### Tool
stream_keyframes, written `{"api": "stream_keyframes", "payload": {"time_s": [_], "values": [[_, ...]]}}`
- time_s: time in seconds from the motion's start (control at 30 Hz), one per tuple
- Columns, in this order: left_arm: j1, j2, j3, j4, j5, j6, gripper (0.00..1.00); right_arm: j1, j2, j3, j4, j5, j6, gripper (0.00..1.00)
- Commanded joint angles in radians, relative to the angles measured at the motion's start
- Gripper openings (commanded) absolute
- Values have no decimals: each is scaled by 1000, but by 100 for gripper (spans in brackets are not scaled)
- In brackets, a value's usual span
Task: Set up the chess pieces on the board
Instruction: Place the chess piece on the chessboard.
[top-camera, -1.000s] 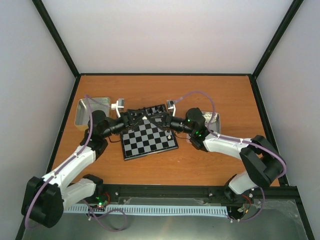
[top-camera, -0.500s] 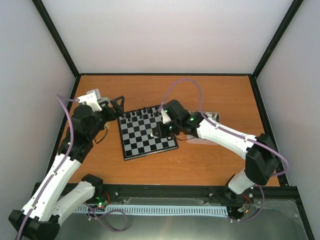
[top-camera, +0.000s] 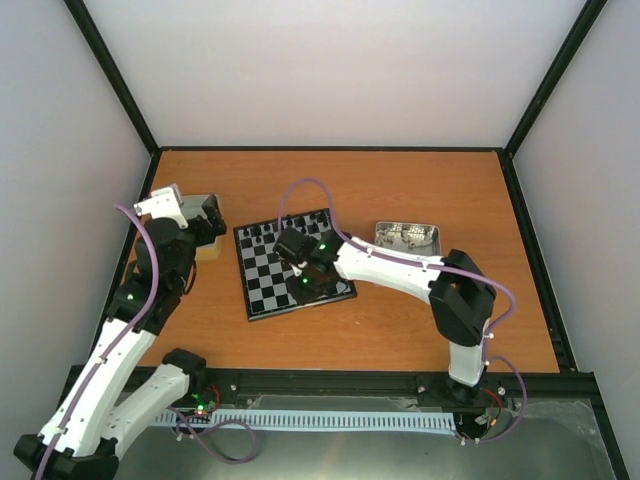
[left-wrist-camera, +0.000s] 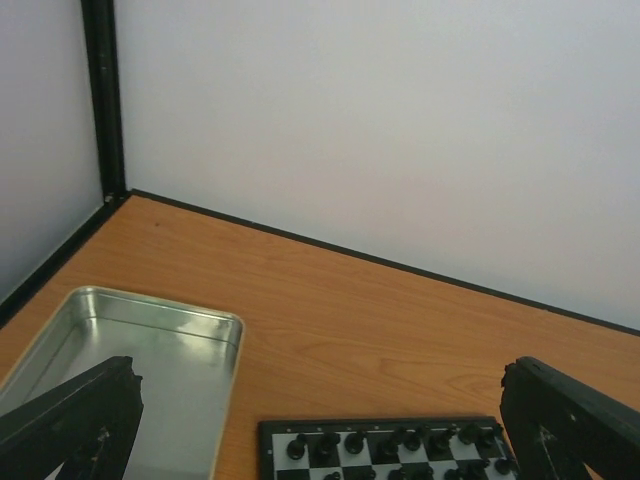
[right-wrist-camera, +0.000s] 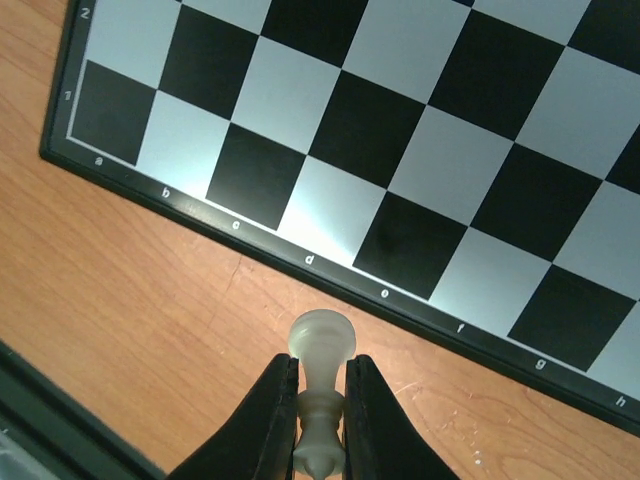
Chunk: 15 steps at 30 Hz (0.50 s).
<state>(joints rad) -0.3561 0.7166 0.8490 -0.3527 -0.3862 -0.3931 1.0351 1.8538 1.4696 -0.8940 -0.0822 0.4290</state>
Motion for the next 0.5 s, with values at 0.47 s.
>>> {"api": "stream_keyframes", "payload": {"time_s": [0.47], "values": [[3, -68, -28, -16, -110, -7, 100, 66, 212, 234, -107, 108, -18, 3]]}}
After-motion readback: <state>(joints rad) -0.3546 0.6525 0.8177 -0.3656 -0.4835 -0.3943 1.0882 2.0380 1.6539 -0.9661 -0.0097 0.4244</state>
